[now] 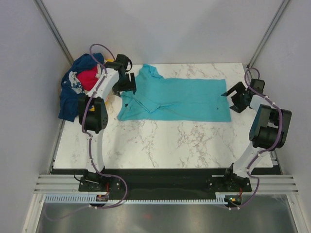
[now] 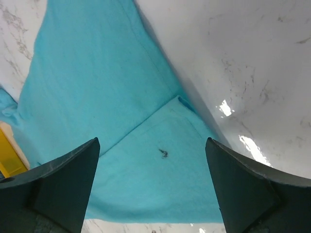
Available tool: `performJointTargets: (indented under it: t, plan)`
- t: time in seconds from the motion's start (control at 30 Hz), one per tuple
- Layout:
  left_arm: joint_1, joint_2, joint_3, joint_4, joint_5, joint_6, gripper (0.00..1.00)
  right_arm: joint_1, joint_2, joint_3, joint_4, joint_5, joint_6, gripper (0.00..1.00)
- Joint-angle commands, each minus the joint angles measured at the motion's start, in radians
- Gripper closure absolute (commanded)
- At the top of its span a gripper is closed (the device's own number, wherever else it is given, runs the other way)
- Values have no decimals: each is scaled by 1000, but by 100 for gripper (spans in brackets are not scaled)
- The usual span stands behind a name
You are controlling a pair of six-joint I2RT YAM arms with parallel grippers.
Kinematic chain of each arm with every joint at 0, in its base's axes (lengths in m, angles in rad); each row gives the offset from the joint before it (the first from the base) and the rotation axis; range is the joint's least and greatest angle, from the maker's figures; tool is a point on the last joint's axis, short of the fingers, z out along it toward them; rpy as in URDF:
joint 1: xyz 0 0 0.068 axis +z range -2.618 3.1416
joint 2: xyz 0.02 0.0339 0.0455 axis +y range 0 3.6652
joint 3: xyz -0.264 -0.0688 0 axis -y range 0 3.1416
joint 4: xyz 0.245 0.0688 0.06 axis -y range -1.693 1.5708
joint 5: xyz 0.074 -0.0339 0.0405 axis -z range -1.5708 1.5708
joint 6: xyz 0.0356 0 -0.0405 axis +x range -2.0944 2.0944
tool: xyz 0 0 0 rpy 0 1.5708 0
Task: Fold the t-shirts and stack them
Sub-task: Fold the tshirt
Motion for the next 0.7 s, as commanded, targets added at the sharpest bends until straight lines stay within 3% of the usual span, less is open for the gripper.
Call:
performJointTargets:
  t: [0.0,0.17,0.2,0.3,0.43,0.5,0.57,0.67]
  plan:
    - [-10,-250,-222,45,-1,-44,14,1,-140,-13,2,34,-13,2]
    - [-27,-607,-654,299,1,-135,15,-5,-315,-190,-5,97,-62,2]
    - [-25,-649,-796,333,2,-150,15,-7,-337,-250,1,103,-69,2]
    - [-25,-785,-1035,477,15,-184,16,-11,-403,-351,24,115,-86,2]
    - [-19,-829,-1193,593,-22,-219,14,-33,-417,-416,50,112,-105,2]
    - [-1,-833,-1272,663,24,-253,13,-42,-400,-431,59,103,-109,4]
    - [34,-847,-1334,807,64,-288,13,-53,-378,-434,65,100,-113,8]
    - [65,-827,-1386,875,64,-319,13,-60,-348,-442,90,109,-115,16]
